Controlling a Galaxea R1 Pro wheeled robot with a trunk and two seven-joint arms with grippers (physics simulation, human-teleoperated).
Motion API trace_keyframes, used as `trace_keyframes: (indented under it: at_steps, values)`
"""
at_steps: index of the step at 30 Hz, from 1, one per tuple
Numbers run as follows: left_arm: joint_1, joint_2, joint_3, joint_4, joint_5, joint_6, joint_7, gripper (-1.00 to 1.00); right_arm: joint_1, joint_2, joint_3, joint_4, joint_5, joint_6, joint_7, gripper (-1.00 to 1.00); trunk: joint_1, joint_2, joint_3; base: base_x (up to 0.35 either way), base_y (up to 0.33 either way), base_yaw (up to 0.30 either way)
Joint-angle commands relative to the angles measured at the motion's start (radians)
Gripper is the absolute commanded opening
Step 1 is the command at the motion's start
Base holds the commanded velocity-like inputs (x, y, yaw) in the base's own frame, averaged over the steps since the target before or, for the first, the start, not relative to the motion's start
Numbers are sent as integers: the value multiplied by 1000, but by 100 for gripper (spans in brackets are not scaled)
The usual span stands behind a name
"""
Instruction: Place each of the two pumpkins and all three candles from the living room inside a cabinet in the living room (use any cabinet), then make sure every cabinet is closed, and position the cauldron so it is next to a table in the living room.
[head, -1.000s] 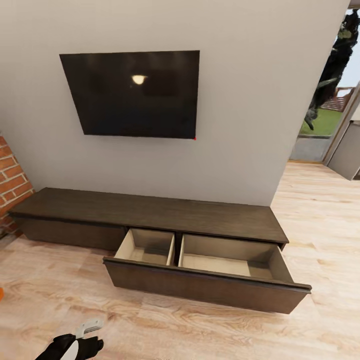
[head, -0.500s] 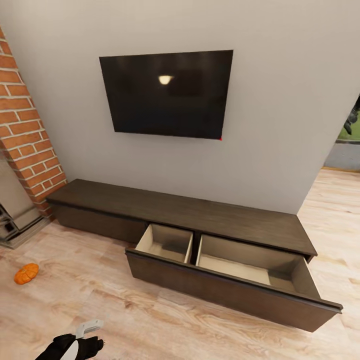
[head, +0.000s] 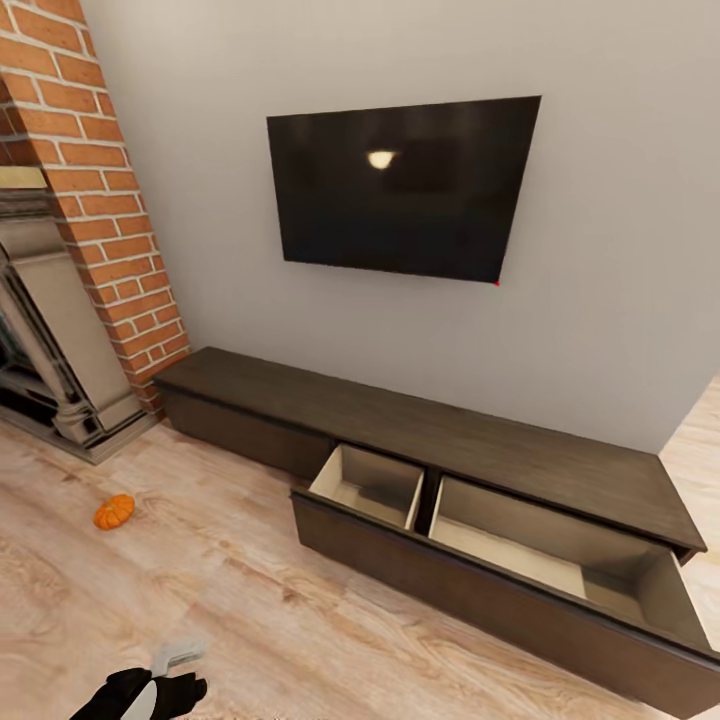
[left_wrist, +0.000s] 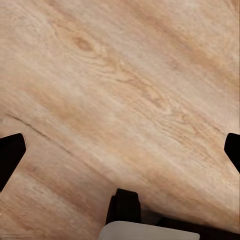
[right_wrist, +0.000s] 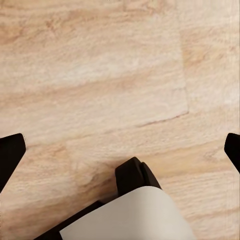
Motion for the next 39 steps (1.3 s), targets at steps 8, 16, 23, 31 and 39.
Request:
trace_keyframes:
  at_steps: [8, 16, 23, 31, 39]
  values:
    - [-1, 1, -8, -2, 11, 3, 9, 100, 0, 0, 8, -4, -7, 5, -7, 100, 0, 0, -1, 0, 0, 290]
    - [-1, 1, -8, -2, 11, 3, 9, 100, 0, 5, 8, -4, -5, 5, -7, 100, 0, 0, -1, 0, 0, 290]
    - [-1, 1, -8, -2, 11, 3, 9, 100, 0, 5, 8, -4, -6, 5, -7, 100, 0, 0, -1, 0, 0, 290]
    - [-1, 1, -8, -2, 11, 3, 9, 100, 0, 5, 8, -4, -6, 5, -7, 100, 0, 0, -1, 0, 0, 290]
    - [-1, 1, -8, -2, 11, 3, 9, 100, 1, 6, 8, -4, -5, 5, -7, 100, 0, 0, -1, 0, 0, 290]
